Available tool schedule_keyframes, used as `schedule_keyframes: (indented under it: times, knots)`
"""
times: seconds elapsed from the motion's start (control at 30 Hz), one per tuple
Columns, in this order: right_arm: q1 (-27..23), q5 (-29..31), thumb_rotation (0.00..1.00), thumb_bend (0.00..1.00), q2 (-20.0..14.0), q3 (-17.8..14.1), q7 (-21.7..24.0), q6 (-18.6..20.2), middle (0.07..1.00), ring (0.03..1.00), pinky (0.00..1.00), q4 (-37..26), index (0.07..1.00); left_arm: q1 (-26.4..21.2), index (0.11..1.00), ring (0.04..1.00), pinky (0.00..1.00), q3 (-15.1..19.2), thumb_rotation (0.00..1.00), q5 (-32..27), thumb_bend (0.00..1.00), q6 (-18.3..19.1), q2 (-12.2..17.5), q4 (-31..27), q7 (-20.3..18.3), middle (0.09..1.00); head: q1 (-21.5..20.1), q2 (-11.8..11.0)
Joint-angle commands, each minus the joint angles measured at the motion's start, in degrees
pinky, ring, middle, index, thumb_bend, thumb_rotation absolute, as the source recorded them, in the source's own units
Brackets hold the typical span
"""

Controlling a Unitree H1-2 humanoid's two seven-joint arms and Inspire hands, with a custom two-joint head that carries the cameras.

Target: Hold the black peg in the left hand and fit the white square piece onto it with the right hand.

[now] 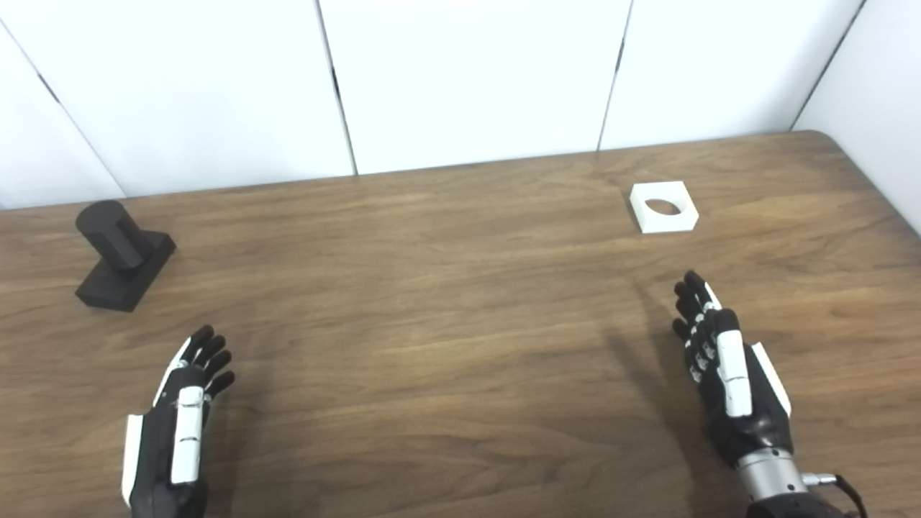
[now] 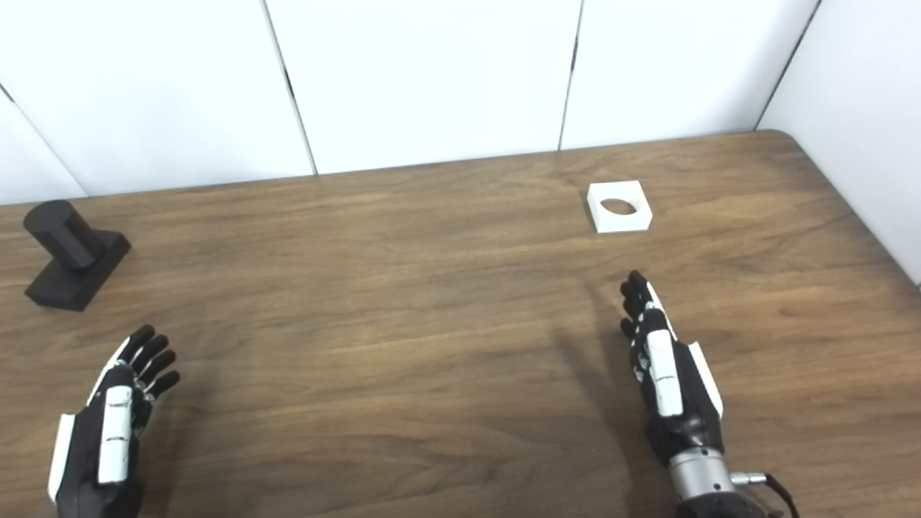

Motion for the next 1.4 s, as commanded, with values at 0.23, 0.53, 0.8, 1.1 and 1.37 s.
schedule_keyframes:
  times: [0.23,0.53,0.8,1.1,1.37]
  knots:
    - [-0.18,0.24,1.0,0.55,2.36,0.11,0.08,-1.69,0.976,1.0,1.0,-1.32,0.976,-0.43,0.901,0.885,0.86,0.32,0.9,-0.46,0.57,-2.73,-1.95,-0.28,-0.12,0.895,-0.03,0.02]
    - [-0.28,0.05,1.0,0.56,2.31,0.04,-0.01,-1.67,0.975,1.0,1.0,-1.16,0.975,-0.35,0.89,0.878,0.84,0.36,0.89,-0.14,0.58,-2.64,-2.02,-0.28,0.09,0.885,0.11,-0.06]
    - [0.26,0.31,1.0,0.57,1.52,-0.36,0.6,-2.68,0.977,1.0,1.0,-0.63,0.98,0.24,0.902,0.883,0.86,-0.55,0.9,0.41,0.59,-3.87,-2.68,-0.08,-0.01,0.895,6.14,-1.91]
    - [0.34,1.81,1.0,0.54,-0.03,-2.13,3.12,-7.52,0.986,1.0,1.0,3.2,0.998,1.18,0.888,0.866,0.82,-3.04,0.88,3.48,0.52,-7.08,-4.69,2.12,1.62,0.885,16.14,-7.1]
    - [-0.71,2.45,1.0,0.6,-0.27,-2.88,4.11,-9.55,0.989,1.0,1.0,6.78,0.993,0.61,0.875,0.869,0.83,-4.97,0.86,4.34,0.59,-9.44,-5.7,5.53,3.3,0.88,21.38,-12.14]
